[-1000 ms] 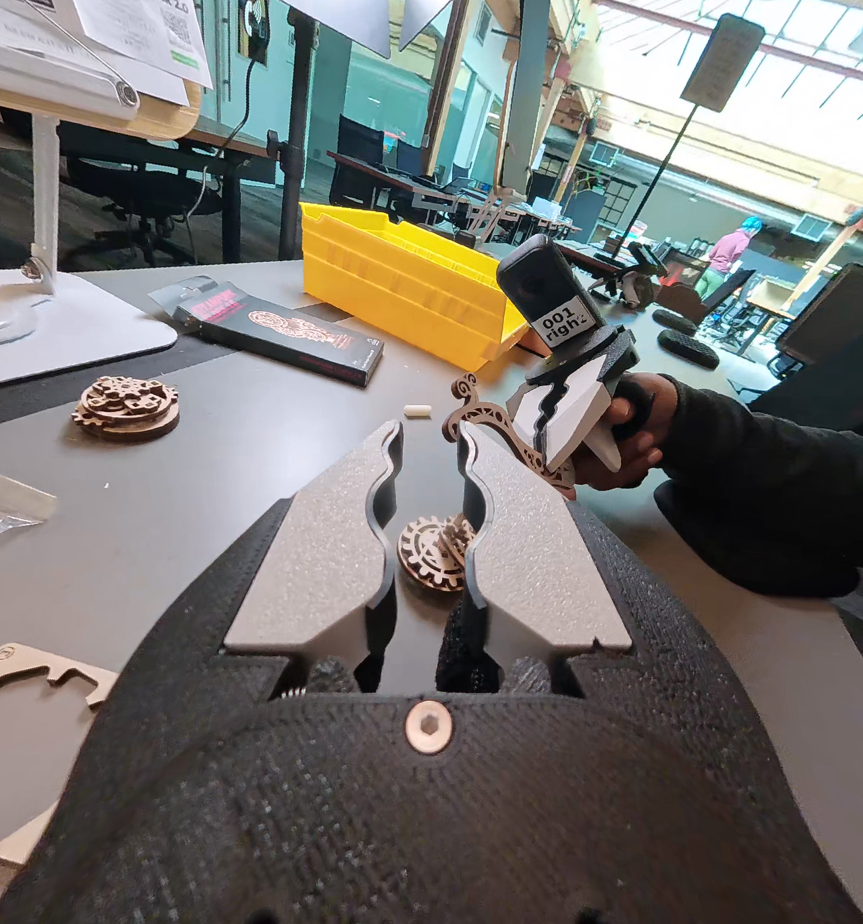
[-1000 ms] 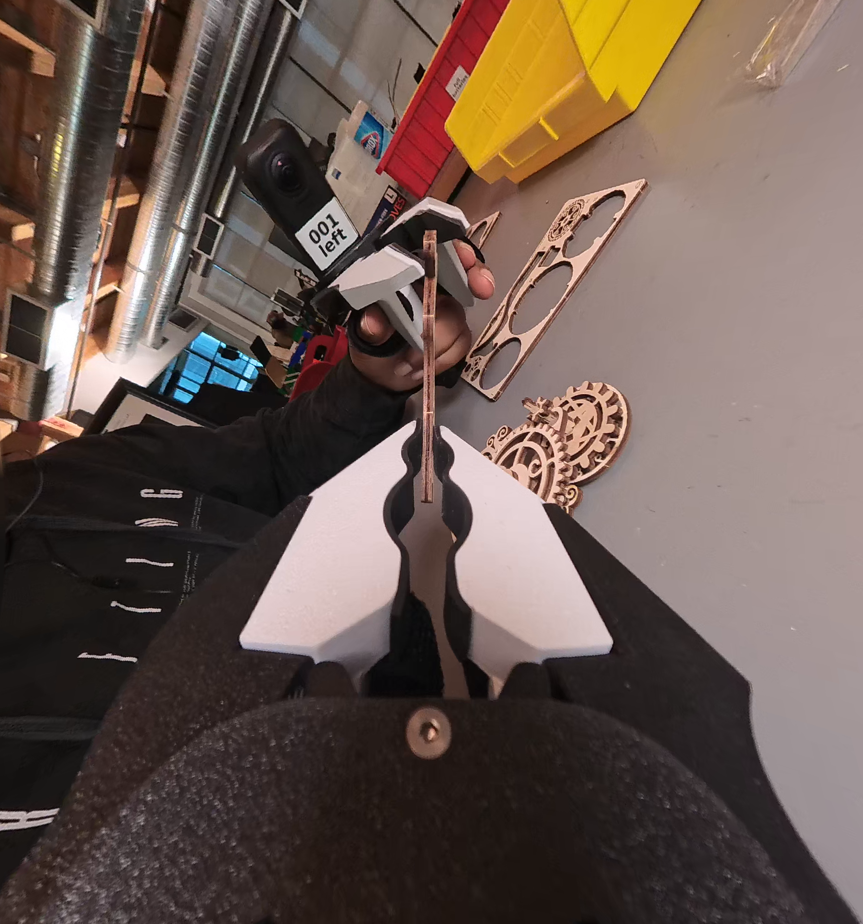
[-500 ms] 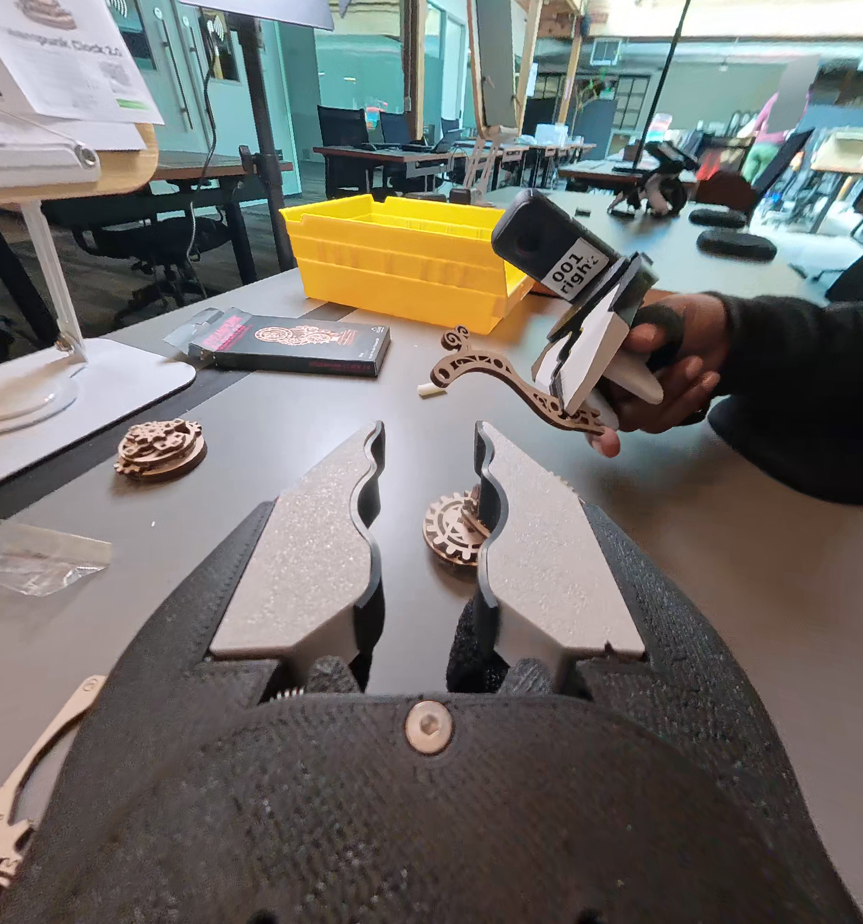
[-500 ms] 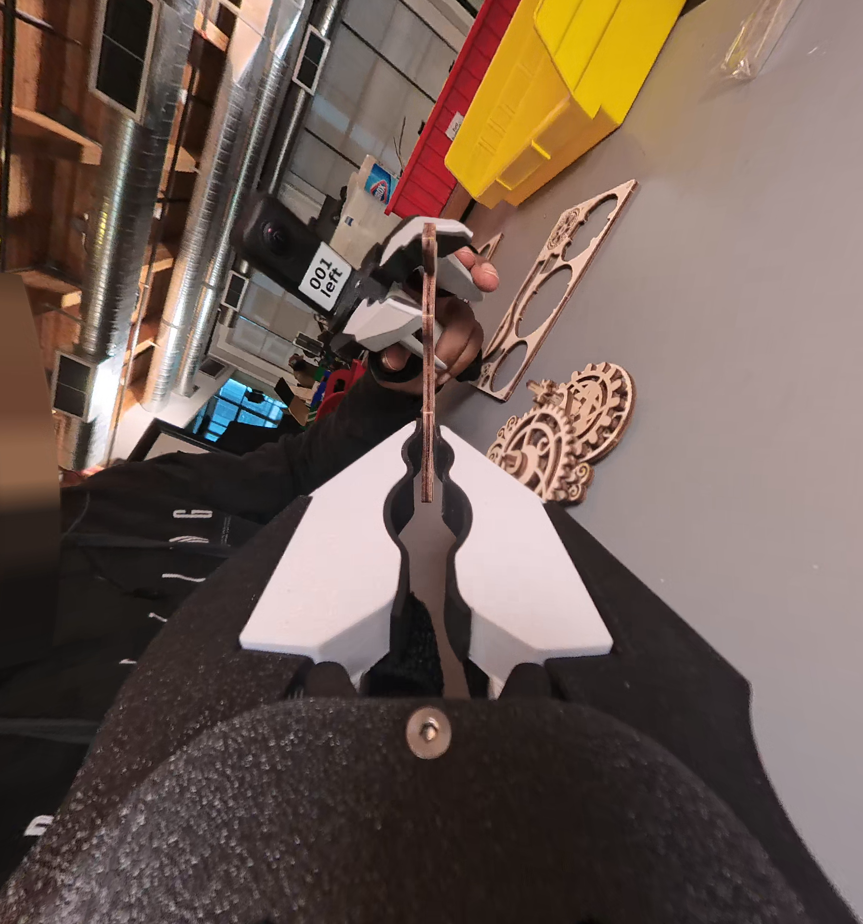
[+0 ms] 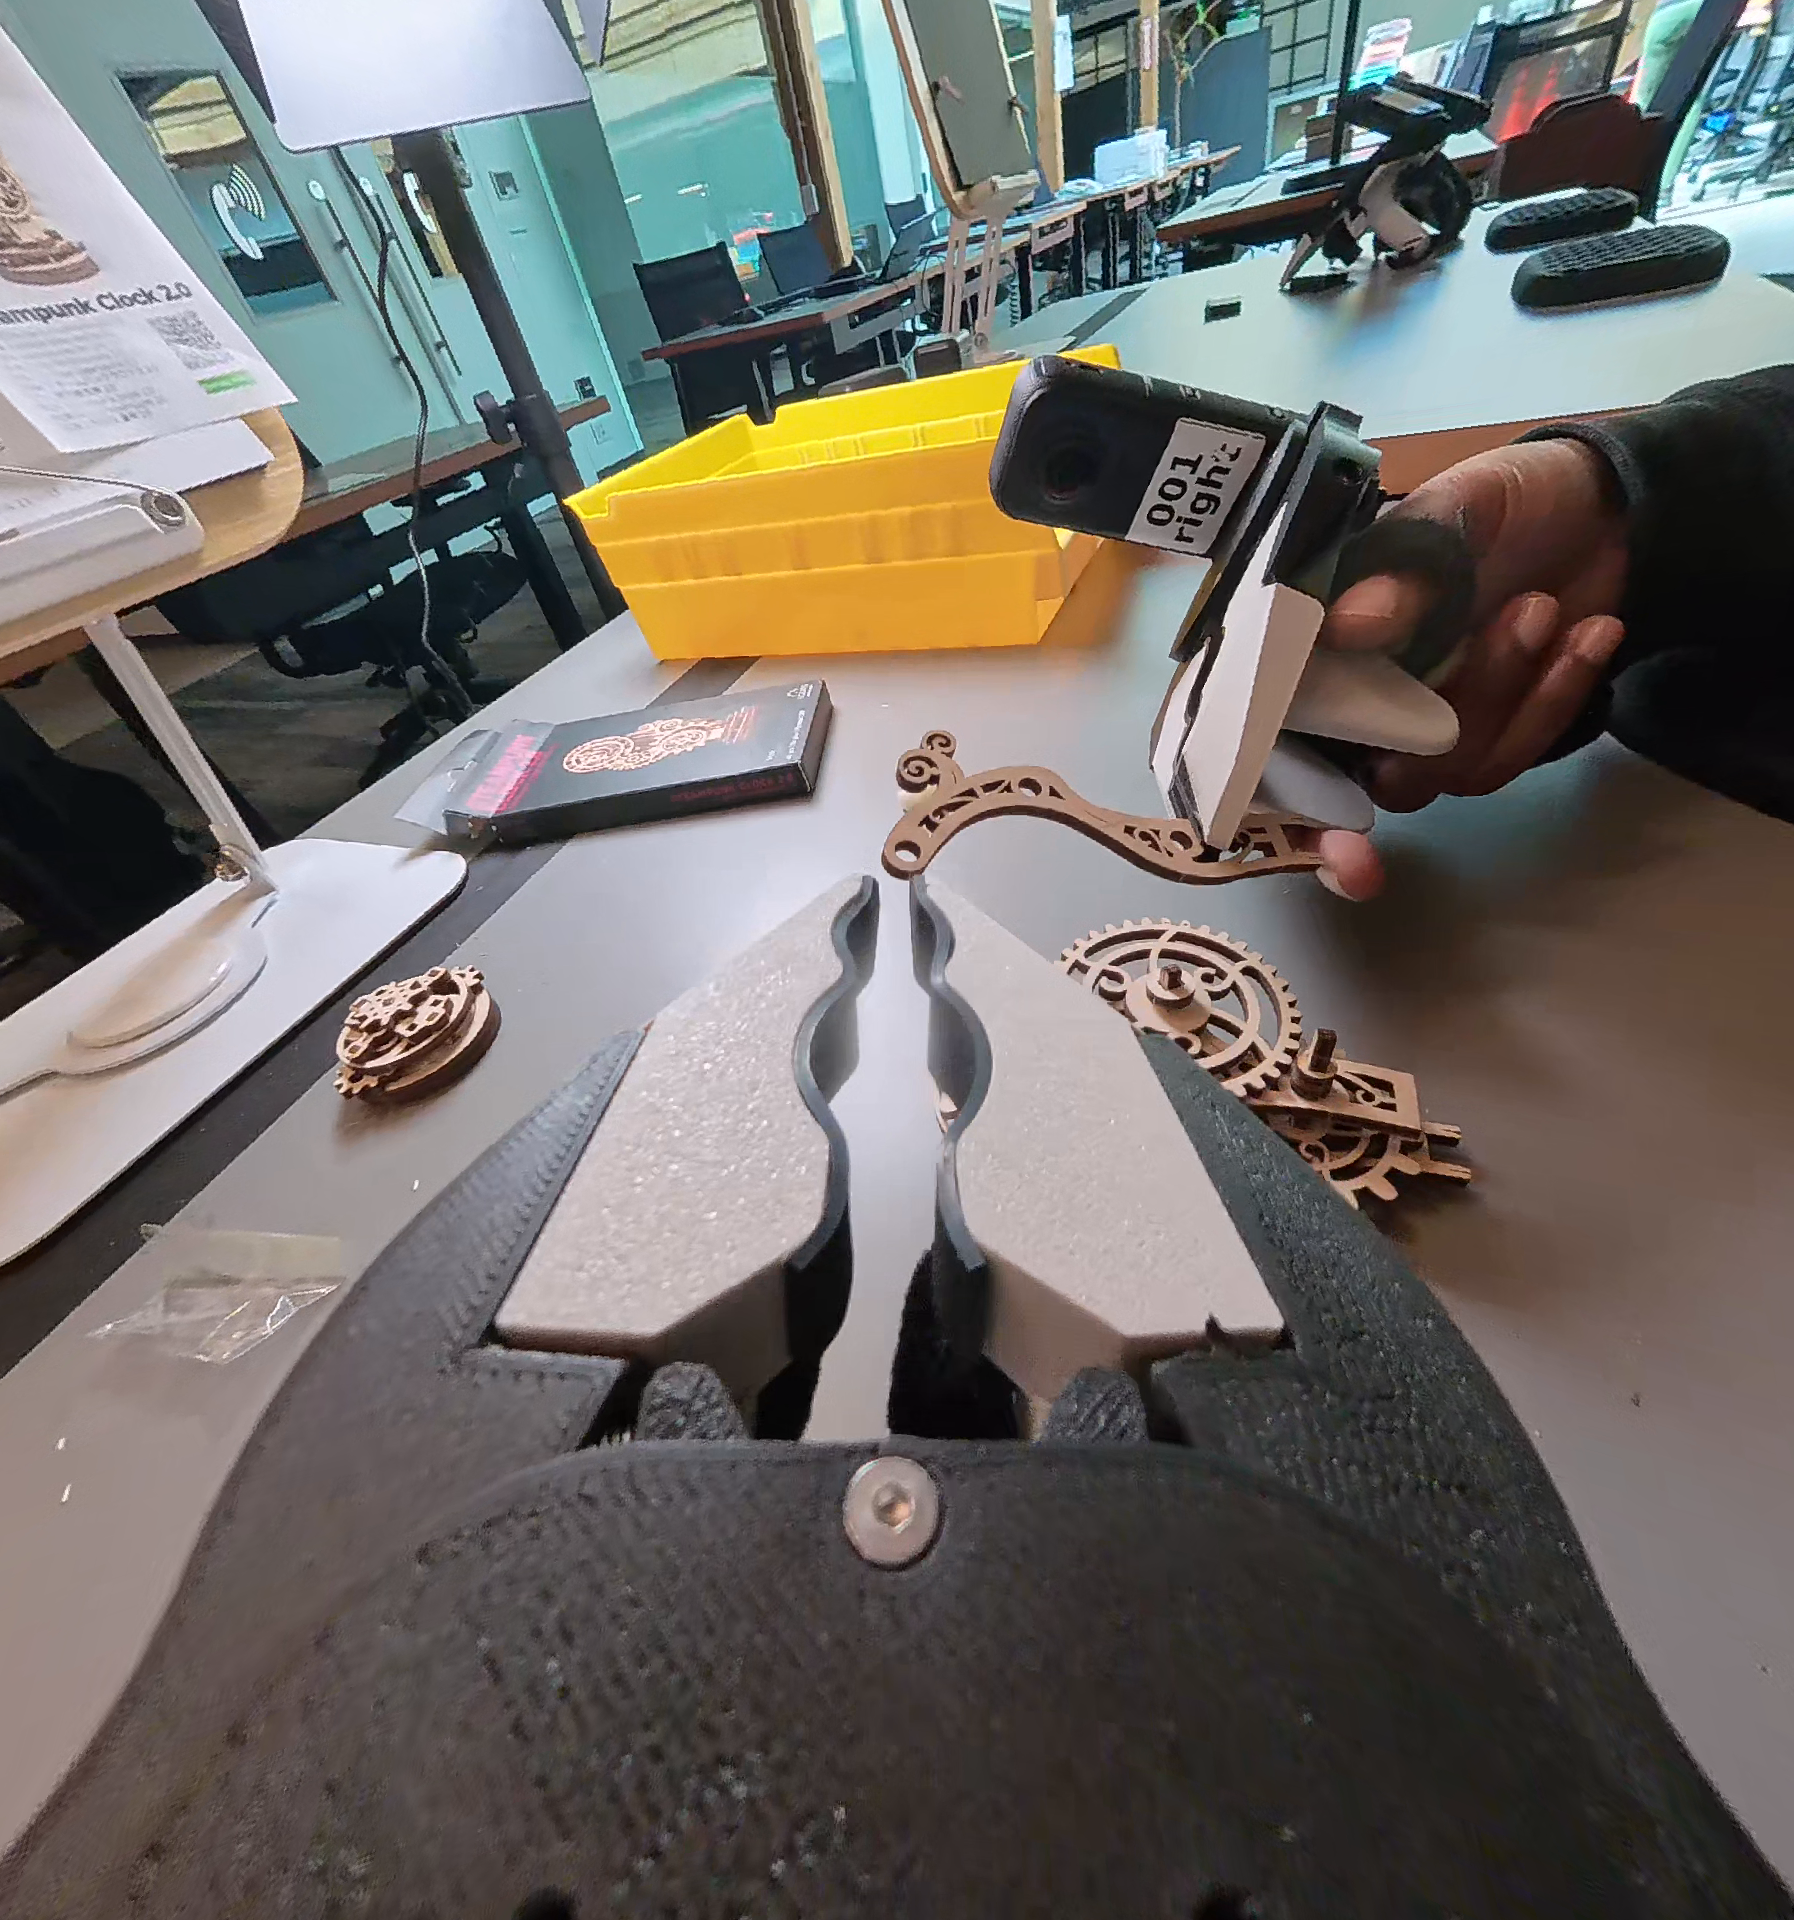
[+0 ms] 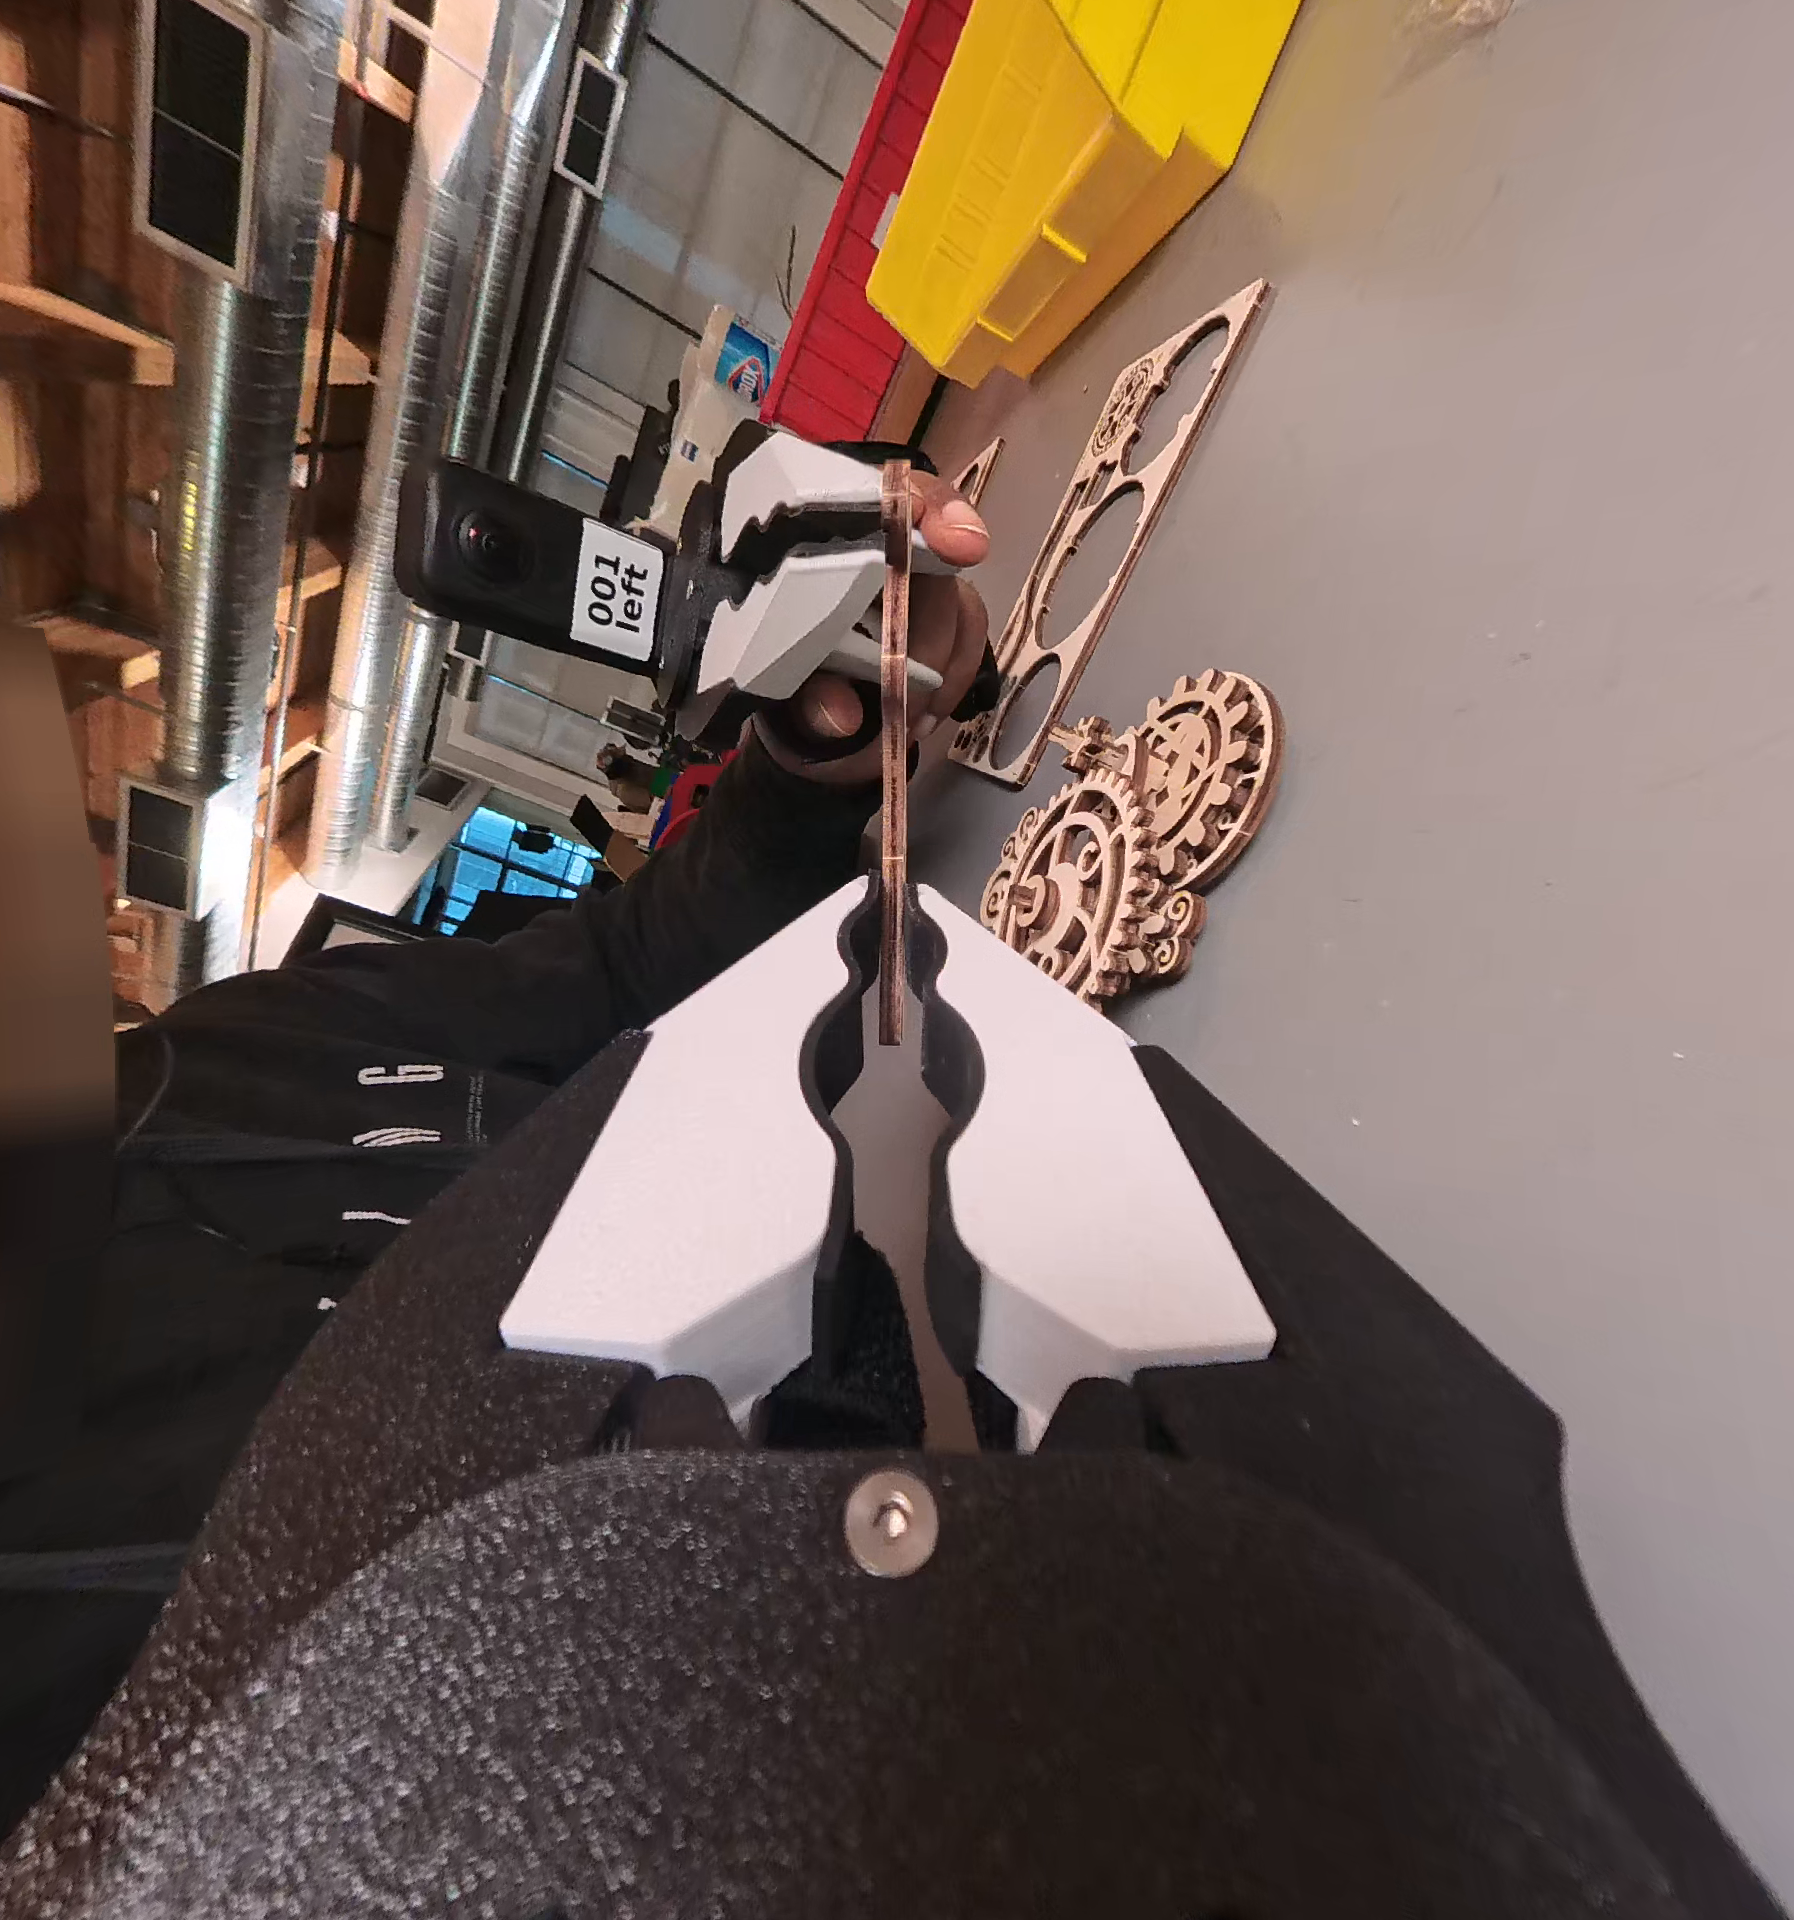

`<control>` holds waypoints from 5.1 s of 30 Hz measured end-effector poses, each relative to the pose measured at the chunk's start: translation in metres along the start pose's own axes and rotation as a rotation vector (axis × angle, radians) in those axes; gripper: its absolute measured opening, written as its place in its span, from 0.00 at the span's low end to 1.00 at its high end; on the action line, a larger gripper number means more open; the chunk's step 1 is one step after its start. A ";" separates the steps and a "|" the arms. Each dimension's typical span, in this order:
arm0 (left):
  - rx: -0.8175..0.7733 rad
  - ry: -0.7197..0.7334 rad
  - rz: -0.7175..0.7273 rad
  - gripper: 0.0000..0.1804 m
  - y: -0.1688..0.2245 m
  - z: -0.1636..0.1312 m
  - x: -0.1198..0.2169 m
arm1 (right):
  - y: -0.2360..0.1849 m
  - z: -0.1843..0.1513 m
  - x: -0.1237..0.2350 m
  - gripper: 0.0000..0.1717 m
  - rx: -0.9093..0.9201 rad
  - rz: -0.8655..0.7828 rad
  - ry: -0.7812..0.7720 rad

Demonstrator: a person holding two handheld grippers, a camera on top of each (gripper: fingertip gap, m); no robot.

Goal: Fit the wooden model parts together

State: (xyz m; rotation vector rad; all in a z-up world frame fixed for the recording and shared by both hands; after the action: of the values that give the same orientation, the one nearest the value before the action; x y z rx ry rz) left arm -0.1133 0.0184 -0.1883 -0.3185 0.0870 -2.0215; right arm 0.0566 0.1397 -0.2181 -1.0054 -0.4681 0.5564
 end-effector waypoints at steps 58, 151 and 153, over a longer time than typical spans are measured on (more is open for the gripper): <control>-0.002 -0.179 -0.348 0.09 -0.002 -0.013 -0.019 | -0.001 -0.044 0.000 0.01 -0.340 -0.002 0.164; 0.009 -0.202 -0.368 0.04 0.005 -0.008 -0.023 | -0.018 -0.062 -0.027 0.09 0.018 -0.083 -0.202; 0.004 -0.188 -0.368 0.04 0.006 -0.004 -0.022 | -0.018 -0.059 -0.022 0.09 0.043 -0.103 -0.197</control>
State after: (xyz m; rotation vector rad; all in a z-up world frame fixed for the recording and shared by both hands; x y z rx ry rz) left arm -0.1001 0.0349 -0.1972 -0.5535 -0.1004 -2.3420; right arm 0.0788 0.0801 -0.2317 -0.8843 -0.6767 0.5729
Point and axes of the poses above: each gripper's, where its closed fingertips meet, x back along the fingers, z out of its top, y = z × x across the jaws, the point moved 9 cm from there along x, back along the fingers, and after that the axes turned 2 degrees about -y, right-handed, at the moved point
